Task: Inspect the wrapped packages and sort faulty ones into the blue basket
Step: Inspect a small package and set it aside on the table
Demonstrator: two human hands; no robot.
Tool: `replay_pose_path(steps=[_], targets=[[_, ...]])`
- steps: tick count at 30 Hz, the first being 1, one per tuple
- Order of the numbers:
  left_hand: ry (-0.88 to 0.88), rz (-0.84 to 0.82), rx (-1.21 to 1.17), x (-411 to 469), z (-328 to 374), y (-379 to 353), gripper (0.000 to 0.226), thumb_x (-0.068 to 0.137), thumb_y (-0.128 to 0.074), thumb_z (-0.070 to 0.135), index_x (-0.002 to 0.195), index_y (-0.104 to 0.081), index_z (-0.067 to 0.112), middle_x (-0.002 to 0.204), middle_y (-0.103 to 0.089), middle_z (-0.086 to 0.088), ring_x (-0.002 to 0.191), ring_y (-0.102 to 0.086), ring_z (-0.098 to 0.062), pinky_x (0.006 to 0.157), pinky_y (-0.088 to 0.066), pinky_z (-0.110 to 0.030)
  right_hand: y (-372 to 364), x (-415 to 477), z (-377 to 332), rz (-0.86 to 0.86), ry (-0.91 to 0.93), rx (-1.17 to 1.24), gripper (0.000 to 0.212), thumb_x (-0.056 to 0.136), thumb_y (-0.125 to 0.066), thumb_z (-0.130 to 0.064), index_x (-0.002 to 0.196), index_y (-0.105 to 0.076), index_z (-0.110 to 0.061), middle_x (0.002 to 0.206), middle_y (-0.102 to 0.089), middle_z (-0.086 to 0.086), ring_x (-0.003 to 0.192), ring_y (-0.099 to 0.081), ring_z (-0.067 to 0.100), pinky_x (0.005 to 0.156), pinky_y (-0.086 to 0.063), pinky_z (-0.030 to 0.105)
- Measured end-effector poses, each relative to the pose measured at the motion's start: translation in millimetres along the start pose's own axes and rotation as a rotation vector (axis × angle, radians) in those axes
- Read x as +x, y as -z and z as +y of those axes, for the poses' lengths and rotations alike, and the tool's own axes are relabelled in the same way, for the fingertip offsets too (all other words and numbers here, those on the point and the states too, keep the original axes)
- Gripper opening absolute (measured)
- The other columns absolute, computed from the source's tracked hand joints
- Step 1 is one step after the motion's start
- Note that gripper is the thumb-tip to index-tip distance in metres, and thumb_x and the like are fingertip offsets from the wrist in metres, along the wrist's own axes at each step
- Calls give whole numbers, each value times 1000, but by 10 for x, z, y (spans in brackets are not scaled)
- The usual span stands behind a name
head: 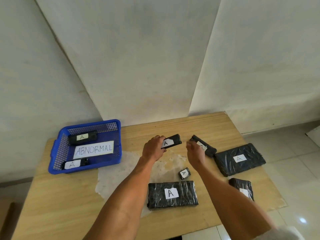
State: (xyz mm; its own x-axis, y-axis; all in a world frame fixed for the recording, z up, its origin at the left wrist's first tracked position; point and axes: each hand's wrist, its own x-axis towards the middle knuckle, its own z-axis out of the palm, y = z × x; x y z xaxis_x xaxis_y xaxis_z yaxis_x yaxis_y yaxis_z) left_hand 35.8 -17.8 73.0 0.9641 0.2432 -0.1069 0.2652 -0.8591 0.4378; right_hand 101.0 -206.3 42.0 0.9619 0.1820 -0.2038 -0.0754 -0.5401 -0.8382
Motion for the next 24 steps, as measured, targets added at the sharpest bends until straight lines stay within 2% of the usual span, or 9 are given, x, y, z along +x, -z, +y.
replay_pose_path(steps=[2, 4, 6, 8, 10, 12, 14, 20, 24], targets=[[-1, -21, 55, 129, -30, -222, 51, 84, -77, 29, 131, -57, 22, 120, -63, 0, 106, -62, -25, 81, -53, -38, 36, -1, 537, 4, 85, -207, 32, 99, -52, 1, 128, -66, -4, 123, -69, 14, 112, -65, 29, 88, -47, 28], [-14, -30, 98, 331, -52, -447, 51, 84, -76, 32, 131, -57, 23, 121, -64, 2, 106, -63, -24, 80, -52, -36, 35, 54, 1068, -30, 140, -377, 40, 96, -52, 7, 132, -63, -7, 135, -63, 15, 123, -61, 30, 99, -50, 35], [-21, -17, 105, 564, -52, -651, 48, 84, -76, 33, 128, -59, 23, 120, -65, 3, 106, -63, -22, 78, -50, -34, 14, 135, 1486, -65, 167, -477, 44, 97, -50, 6, 138, -59, -8, 146, -55, 17, 135, -52, 34, 109, -44, 43], [-25, 6, 86, 809, -39, -814, 44, 85, -76, 32, 125, -61, 22, 117, -66, 2, 104, -64, -21, 76, -47, -30, -4, 175, 1751, -87, 200, -535, 47, 99, -47, -4, 146, -51, -7, 155, -43, 16, 146, -38, 33, 118, -29, 42], [-27, 21, 74, 1093, -24, -953, 42, 86, -75, 27, 125, -63, 20, 117, -65, 1, 105, -63, -20, 78, -47, -30, -26, 182, 1926, -80, 269, -602, 51, 102, -40, -22, 151, -44, -11, 160, -32, 10, 151, -29, 28, 122, -22, 40], [-15, 30, 73, 1381, -23, -1051, 47, 86, -76, 22, 130, -62, 18, 124, -61, -1, 110, -60, -20, 86, -51, -32, -69, 151, 1994, -61, 286, -644, 53, 105, -30, -34, 156, -32, -19, 164, -22, 2, 154, -20, 20, 125, -16, 34], [-3, 48, 54, 1694, -17, -1141, 51, 85, -76, 20, 133, -60, 15, 127, -57, -3, 112, -59, -21, 92, -52, -34, -113, 138, 2014, -22, 275, -639, 53, 105, -29, -36, 156, -31, -22, 164, -24, -1, 154, -20, 16, 125, -14, 32], [-54, 77, 120, 2357, -16, -1359, 54, 84, -76, 36, 132, -60, 19, 130, -59, 2, 118, -56, -19, 86, -50, -34, -136, 186, 2044, -11, 254, -681, 54, 102, -33, -38, 155, -33, -24, 164, -28, -1, 154, -21, 14, 123, -18, 36], [-47, 114, 107, 2600, -1, -1484, 53, 84, -76, 37, 134, -61, 24, 132, -63, 4, 123, -54, -16, 90, -51, -34, -139, 198, 2034, -14, 252, -665, 53, 102, -35, -37, 152, -44, -22, 163, -32, 0, 154, -22, 13, 123, -17, 32]])
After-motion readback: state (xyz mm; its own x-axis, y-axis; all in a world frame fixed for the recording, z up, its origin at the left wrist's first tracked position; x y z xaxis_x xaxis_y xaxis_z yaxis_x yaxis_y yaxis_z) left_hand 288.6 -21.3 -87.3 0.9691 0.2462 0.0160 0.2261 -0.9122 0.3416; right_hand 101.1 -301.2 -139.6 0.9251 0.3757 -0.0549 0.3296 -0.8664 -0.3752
